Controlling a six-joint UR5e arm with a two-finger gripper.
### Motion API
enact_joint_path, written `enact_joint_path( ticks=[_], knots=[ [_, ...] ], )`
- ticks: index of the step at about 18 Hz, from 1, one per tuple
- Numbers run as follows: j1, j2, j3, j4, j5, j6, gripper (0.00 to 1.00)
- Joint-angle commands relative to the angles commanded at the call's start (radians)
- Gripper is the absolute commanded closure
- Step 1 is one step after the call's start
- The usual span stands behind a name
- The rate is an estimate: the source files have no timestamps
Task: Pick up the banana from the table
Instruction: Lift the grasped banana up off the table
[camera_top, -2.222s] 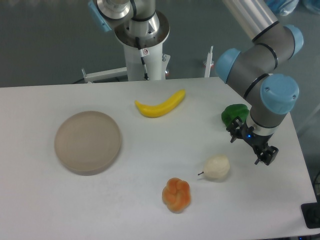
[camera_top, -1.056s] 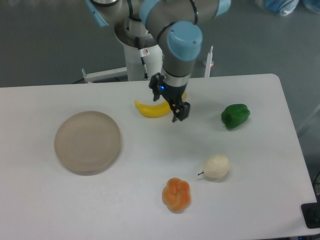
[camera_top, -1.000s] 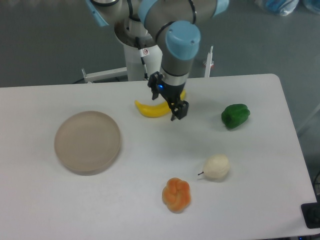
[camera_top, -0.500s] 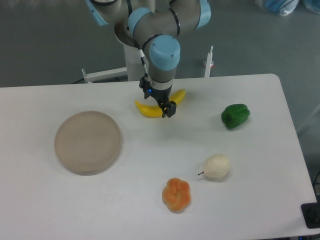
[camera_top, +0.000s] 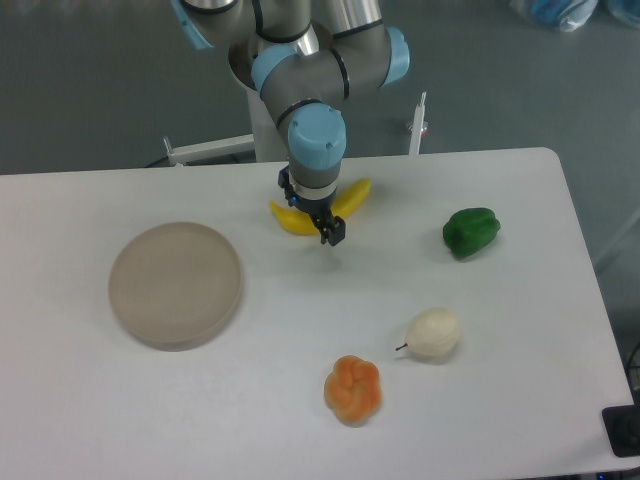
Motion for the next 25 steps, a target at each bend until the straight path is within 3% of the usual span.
enact_joint_path(
  ticks=[1, 3, 5, 7, 9, 14, 16, 22, 23, 25],
  knots=[
    [0.0, -0.002, -0.002, 0.003, 0.0, 0.0, 0.0],
    [0.0, 0.0, -0.003, 0.002, 0.0, 0.0, 0.14],
    [0.0, 0.0, 0.0, 0.002, 0.0, 0.002, 0.41],
    [0.0, 0.0, 0.008, 0.002, 0.0, 0.0, 0.78],
    [0.0, 0.006, 0.017, 0.002, 0.0, -0.002, 1.0],
    [0.002, 0.023, 0.083, -0.026, -0.002, 0.006, 1.0],
    [0.0, 0.038, 0.148, -0.083, -0.017, 0.003, 1.0],
    [0.014, 0.019, 0.467, -0.319, -0.048, -0.008, 1.0],
    [0.021, -0.01, 0.53, -0.337, -0.048, -0.008, 1.0],
    [0.032, -0.046, 0.595, -0.342, -0.045, -0.003, 1.0]
  ],
)
